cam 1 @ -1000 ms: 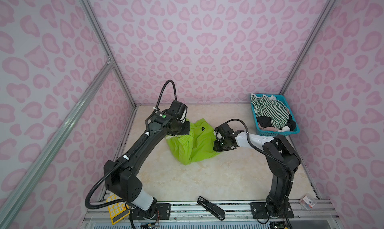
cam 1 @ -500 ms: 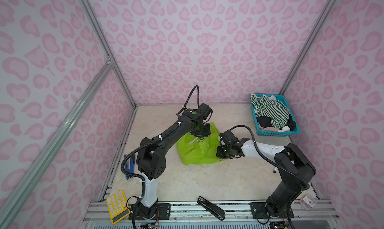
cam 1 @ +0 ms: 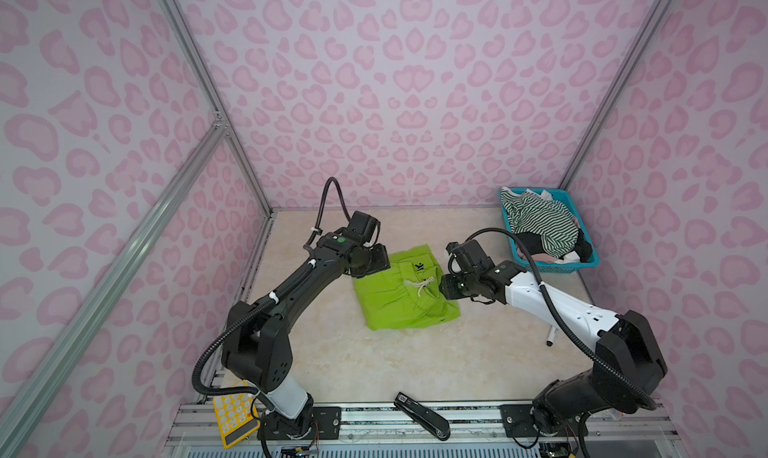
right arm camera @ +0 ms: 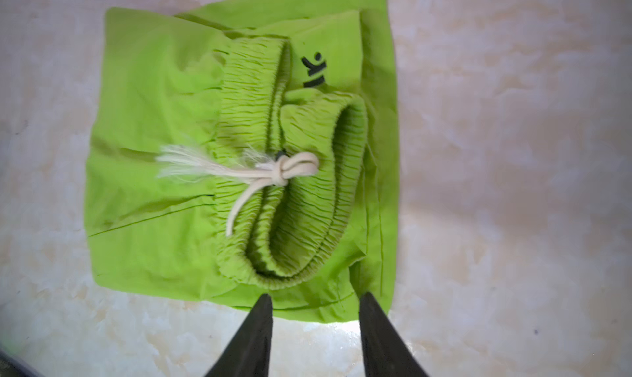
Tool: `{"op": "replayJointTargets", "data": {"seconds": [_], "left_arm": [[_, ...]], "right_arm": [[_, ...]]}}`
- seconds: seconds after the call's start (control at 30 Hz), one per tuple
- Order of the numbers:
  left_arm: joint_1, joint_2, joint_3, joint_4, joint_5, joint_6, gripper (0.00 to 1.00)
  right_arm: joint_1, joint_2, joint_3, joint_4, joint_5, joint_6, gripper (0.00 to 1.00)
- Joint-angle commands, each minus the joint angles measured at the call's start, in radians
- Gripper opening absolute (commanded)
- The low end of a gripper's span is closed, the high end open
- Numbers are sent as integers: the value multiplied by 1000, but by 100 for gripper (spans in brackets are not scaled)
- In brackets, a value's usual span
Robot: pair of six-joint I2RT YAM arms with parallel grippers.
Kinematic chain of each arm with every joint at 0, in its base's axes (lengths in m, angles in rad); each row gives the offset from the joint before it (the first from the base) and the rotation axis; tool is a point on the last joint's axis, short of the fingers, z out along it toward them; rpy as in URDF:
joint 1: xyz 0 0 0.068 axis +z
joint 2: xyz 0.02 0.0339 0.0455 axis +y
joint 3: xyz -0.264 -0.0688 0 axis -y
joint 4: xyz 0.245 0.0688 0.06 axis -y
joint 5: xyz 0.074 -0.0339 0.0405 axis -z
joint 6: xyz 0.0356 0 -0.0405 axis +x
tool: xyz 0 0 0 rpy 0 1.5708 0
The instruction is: Fold and stack the mixed laundry pile
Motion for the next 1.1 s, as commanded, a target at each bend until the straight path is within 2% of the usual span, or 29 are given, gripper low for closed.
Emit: {"op": "replayJointTargets", "data": {"seconds": [0.0, 0.33, 0.6, 0.63, 0.73, 0.8, 0.9, 1.07], "left_arm": [[41, -66, -93, 68, -21, -12, 61], [86, -209, -281, 91, -63, -5, 61], [89, -247, -332, 96, -64, 24, 61], [89, -246, -336, 98, -64, 26, 61], [90, -238, -346, 107, -61, 26, 61], [90, -231, -350, 118, -56, 23, 61], [91, -221, -351, 132, -56, 20, 61], [96, -197, -346, 154, -53, 16, 61]], "right_arm": [[-11, 58, 69, -12, -141, -97, 48], [-46, 486, 369, 14, -291, -46, 51], [-49, 640, 440, 40, -394, -25, 51], [-51, 643, 436, 54, -417, -26, 48], [-54, 624, 423, 91, -467, -40, 33], [-54, 591, 423, 86, -470, -75, 21], [-54, 526, 428, 47, -447, -135, 9], [-46, 402, 423, -43, -357, -207, 0]]}}
